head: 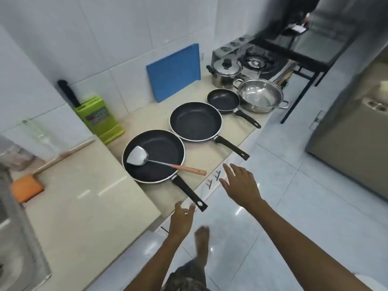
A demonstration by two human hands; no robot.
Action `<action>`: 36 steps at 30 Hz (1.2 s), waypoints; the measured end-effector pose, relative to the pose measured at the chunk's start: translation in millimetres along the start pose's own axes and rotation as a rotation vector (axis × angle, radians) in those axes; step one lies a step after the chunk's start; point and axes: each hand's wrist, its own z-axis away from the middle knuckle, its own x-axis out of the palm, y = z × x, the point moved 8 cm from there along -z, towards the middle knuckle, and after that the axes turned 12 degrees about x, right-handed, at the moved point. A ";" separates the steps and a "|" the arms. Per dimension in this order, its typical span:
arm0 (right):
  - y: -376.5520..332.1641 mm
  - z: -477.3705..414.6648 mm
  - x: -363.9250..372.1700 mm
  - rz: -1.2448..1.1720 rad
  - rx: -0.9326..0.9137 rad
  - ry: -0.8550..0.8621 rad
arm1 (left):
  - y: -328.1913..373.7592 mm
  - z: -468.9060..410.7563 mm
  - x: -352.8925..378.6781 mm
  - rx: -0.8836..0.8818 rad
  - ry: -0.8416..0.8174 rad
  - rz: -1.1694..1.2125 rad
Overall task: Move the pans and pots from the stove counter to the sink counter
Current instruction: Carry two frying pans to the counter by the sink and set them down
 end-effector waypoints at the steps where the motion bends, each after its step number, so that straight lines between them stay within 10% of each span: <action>1: 5.0 -17.1 5.5 0.003 0.012 -0.050 | -2.2 -12.9 5.0 -0.060 0.032 0.062; 16: 70.0 -202.1 91.8 -0.258 0.171 -0.386 | 0.9 -91.2 35.0 -0.458 0.492 0.622; 27: 76.3 -251.0 167.7 -1.013 0.516 -1.170 | 2.9 -107.5 33.9 -0.628 0.785 0.362; 36: 61.0 -256.4 157.0 -1.028 0.420 -1.083 | 41.0 -98.9 29.2 -0.611 0.868 0.195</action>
